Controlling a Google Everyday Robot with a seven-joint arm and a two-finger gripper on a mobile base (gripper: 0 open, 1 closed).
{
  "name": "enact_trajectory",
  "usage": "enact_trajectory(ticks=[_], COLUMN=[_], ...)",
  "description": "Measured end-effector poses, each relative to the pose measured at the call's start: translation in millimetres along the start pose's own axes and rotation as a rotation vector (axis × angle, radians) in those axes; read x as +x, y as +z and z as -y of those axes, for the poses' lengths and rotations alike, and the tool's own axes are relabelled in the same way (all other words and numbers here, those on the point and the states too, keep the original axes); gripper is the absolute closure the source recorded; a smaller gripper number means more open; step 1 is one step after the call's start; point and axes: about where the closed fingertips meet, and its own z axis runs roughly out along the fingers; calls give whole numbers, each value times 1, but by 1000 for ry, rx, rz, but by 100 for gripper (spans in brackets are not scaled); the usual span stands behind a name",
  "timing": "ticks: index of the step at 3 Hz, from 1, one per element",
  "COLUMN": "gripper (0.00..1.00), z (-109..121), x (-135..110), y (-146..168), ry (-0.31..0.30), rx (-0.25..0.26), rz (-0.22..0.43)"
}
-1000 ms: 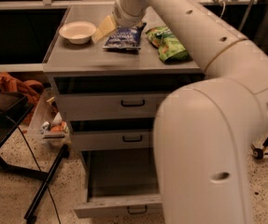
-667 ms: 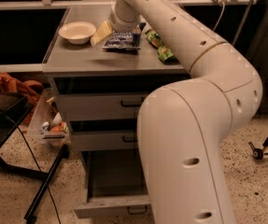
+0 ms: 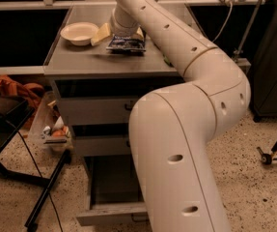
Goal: Place blue chip bag into bottom drawer
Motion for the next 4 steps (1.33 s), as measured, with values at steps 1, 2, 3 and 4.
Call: enact_trajectory(ticks=[1,2,3,4], gripper=[0,16,40,63], z=[3,7,7,7], x=[-2,-1,-3,-7], y=[15,27,25,20], ry=[77,127,133,133], rx=[18,45,49,50], rz=[-5,-24,-26,-25])
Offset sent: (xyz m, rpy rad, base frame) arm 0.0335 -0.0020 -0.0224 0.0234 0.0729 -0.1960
